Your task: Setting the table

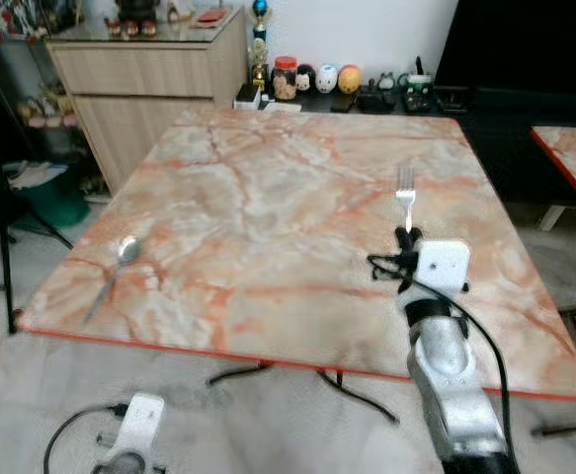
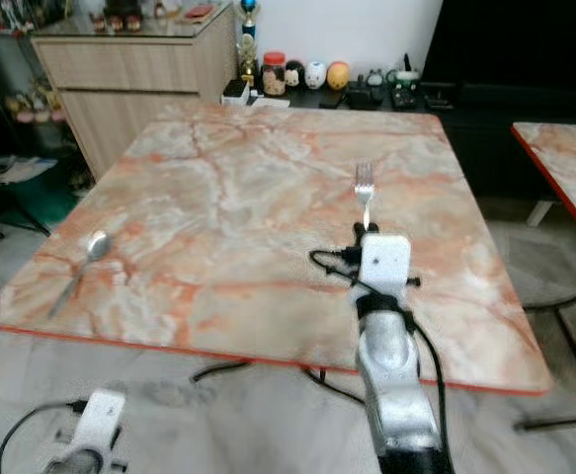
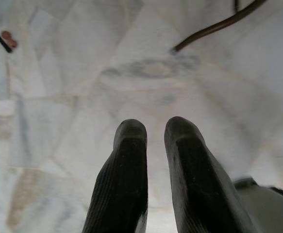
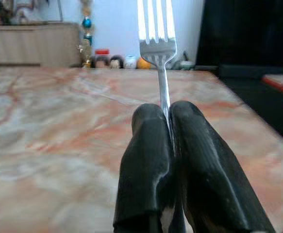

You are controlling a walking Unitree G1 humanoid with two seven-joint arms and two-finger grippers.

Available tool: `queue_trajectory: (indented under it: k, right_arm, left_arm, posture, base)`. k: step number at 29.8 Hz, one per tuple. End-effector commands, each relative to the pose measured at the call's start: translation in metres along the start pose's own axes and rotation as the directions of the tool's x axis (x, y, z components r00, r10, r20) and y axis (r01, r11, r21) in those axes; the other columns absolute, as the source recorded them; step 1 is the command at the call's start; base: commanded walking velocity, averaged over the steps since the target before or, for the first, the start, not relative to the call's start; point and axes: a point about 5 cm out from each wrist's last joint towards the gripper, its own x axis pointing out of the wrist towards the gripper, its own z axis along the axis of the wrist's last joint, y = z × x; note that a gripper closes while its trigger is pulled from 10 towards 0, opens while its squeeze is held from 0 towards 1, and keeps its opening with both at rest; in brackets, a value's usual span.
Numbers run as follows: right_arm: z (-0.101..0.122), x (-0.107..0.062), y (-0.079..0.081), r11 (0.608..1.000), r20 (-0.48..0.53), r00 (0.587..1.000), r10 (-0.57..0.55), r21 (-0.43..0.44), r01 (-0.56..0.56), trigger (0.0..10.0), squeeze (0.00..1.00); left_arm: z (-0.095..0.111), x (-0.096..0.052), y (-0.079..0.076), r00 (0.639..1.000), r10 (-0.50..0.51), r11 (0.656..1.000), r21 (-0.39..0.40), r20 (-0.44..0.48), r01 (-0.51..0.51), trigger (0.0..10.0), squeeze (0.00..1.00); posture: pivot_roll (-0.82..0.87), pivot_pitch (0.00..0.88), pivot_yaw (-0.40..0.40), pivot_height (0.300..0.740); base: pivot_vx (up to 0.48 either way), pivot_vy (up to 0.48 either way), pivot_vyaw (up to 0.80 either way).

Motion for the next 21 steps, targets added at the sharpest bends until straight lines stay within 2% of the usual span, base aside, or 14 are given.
queue_trajectory:
  k: [1,21]
  right_arm:
    - [0.0071,0.0026,0.0077,1.0,0.023,0.999,0.024,0.014,-0.024,10.0,0.0]
    - [0.0113,0.0051,0.0102,0.999,0.035,0.999,0.034,0.011,-0.034,10.0,0.0]
  left_arm:
    - [-0.0023,0.0001,0.0066,1.0,0.005,1.0,0.019,-0.016,-0.005,10.0,0.0]
    - [-0.0018,0.0,0.0041,1.0,0.0,1.0,0.019,-0.012,0.0,10.0,0.0]
  posture:
    - [0.0,0.0,0.002,0.74]
    - [0.0,0.0,0.005,0.74]
  base:
    - [0.0,-0.292,0.0]
    - [0.0,-0.303,0.0]
